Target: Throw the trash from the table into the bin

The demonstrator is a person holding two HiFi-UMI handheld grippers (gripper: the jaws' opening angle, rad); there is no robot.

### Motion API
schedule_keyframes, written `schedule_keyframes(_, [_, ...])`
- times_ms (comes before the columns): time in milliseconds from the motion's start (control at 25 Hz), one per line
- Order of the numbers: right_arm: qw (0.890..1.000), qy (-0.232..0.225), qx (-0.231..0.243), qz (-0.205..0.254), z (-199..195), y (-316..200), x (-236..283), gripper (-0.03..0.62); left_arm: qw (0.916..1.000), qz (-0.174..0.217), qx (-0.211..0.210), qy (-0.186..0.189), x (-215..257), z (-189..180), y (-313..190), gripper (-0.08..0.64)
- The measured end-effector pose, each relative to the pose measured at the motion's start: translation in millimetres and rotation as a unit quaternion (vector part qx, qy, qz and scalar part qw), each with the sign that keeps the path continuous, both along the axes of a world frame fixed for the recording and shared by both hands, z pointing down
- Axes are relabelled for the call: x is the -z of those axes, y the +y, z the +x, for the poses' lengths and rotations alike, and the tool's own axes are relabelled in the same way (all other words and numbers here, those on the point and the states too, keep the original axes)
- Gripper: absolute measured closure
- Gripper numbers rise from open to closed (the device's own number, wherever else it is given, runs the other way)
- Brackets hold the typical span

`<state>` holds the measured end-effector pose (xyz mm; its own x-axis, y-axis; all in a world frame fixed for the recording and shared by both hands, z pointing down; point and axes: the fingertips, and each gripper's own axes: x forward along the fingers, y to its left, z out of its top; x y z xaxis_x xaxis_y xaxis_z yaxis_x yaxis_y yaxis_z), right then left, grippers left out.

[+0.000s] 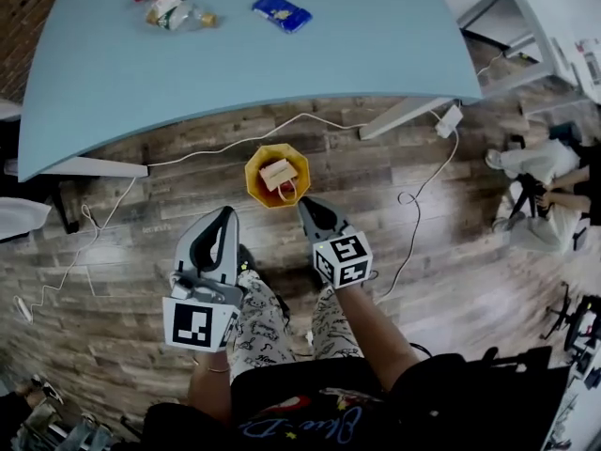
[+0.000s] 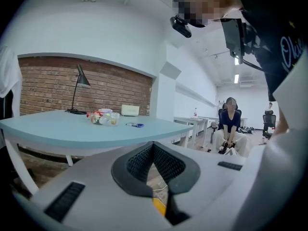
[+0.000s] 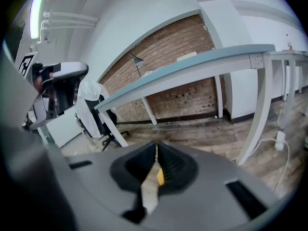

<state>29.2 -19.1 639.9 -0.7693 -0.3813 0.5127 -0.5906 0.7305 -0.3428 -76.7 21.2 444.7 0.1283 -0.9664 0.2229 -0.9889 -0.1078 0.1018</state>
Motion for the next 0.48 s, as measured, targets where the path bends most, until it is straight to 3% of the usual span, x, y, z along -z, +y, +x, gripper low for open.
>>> schedule_keyframes(480, [0.997, -0.06, -0.013, 0.051, -6.9, -26.8, 91.7, 0.58, 0.9994, 0.023, -0.025, -0.002, 48.0, 14.1, -8.9, 0.552])
